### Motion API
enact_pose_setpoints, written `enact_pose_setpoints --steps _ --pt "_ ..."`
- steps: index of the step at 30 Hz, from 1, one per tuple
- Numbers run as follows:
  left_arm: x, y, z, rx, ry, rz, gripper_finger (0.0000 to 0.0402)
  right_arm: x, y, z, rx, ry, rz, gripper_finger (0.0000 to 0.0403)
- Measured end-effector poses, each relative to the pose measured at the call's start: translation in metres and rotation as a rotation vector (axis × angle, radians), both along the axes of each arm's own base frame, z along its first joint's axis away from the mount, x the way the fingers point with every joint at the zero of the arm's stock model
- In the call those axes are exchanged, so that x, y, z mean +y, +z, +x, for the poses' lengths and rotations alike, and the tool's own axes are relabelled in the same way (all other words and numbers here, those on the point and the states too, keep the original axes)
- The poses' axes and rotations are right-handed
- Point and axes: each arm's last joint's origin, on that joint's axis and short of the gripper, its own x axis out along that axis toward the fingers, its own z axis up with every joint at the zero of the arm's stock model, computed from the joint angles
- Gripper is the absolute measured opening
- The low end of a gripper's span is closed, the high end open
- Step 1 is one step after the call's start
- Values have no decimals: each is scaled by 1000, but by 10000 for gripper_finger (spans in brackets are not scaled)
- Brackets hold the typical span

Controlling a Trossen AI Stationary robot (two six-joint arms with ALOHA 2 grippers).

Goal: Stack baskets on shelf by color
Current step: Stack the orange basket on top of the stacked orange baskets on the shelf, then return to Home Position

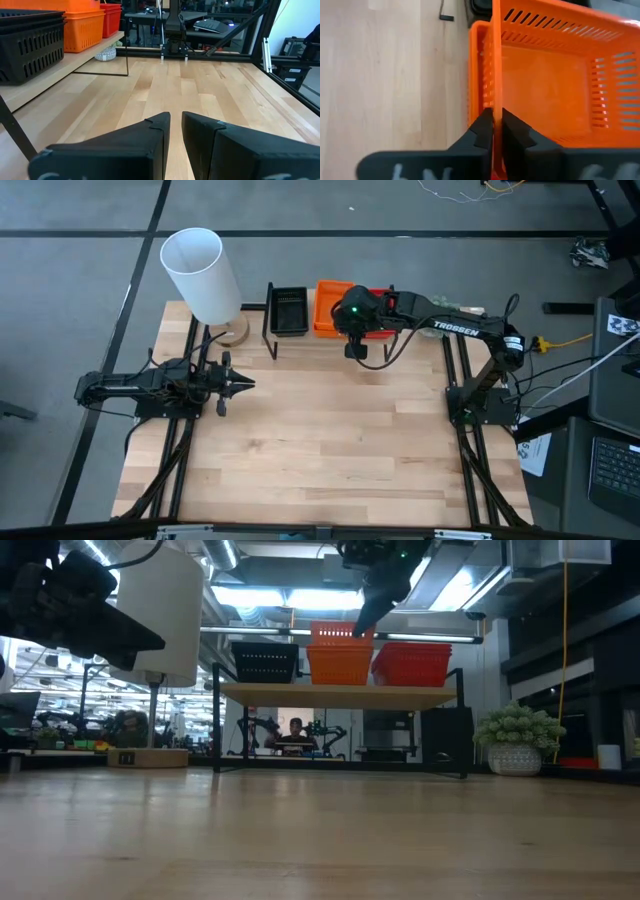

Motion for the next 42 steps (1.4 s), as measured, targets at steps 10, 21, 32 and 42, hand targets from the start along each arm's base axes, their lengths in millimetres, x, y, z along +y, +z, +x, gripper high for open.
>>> enact_pose_setpoints --steps 10,21,32,42 --pt "0 0 0 0 0 0 41 -2 0 -1 12 -33 -43 114" --pt "0 0 0 0 0 0 41 12 36 0 -113 -46 -6 157" --pt "0 0 0 0 0 0 41 48 41 -24 71 -84 317 158" --pt "0 0 0 0 0 0 41 111 -25 -31 347 45 398 158"
